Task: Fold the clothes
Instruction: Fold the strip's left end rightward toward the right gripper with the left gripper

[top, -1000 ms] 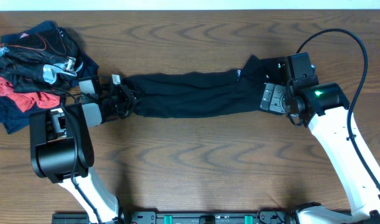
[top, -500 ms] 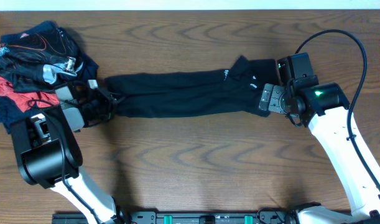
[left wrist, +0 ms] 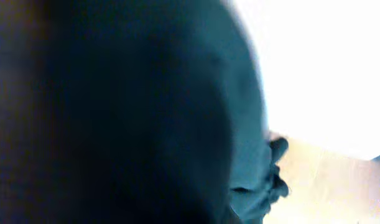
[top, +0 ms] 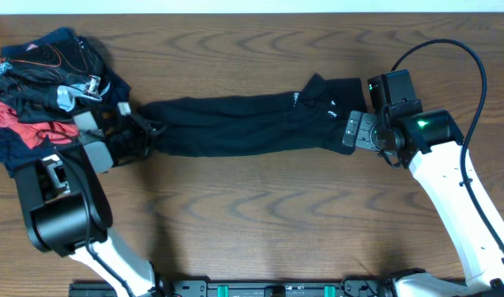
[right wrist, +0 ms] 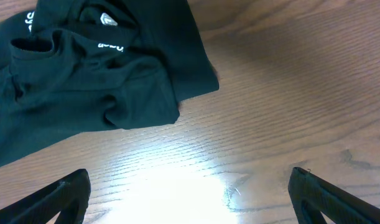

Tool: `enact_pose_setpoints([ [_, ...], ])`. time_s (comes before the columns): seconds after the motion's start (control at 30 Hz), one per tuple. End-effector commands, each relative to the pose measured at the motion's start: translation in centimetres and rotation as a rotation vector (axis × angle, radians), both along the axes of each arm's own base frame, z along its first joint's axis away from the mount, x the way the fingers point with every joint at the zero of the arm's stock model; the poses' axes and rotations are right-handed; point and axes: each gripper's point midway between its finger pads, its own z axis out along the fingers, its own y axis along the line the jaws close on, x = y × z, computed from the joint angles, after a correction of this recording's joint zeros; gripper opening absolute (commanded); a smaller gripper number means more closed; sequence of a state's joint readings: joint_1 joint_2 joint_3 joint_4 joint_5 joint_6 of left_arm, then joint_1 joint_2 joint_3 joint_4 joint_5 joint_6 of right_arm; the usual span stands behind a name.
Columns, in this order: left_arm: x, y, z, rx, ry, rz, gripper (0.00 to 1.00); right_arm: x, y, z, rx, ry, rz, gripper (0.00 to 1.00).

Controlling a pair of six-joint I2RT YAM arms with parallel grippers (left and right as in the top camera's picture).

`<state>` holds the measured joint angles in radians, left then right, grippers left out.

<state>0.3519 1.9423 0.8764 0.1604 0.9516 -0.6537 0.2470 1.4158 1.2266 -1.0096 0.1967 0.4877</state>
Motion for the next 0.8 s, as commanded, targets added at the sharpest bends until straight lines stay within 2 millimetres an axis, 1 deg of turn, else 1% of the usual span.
enact_pose_setpoints([
  [0.0,0.8,-1.8,3.9,0.062,-0.112,-0.053,0.06,0.1,0.6,1.1,0.011,-0.028,0.039,0.99],
  [0.03,0.9,-2.5,4.9,0.071,-0.137,-0.071,0.06,0.1,0.7,1.1,0.014,-0.026,0.046,0.99],
  [0.1,0.9,-3.6,6.2,0.079,-0.169,-0.098,0.06,0.1,0.7,1.1,0.017,-0.025,0.049,0.99],
  [0.2,0.6,-5.2,7.1,0.104,-0.175,-0.124,0.06,0.1,0.8,1.1,0.018,-0.025,0.049,0.99],
  [0.27,0.3,-5.9,7.1,0.130,-0.159,-0.131,0.06,0.0,0.9,1.0,0.022,-0.023,0.058,0.99],
  [0.4,-0.5,-8.0,6.6,0.145,-0.131,-0.182,0.06,-0.1,1.1,0.9,0.032,-0.014,0.069,0.99],
  [0.57,-1.5,-10.7,5.2,0.216,-0.095,-0.251,0.06,-0.2,1.1,0.9,0.029,-0.012,0.075,0.99],
  [0.77,-2.0,-14.7,5.3,0.269,-0.119,-0.333,0.06,-0.4,1.0,0.8,0.023,0.002,0.081,0.99],
])
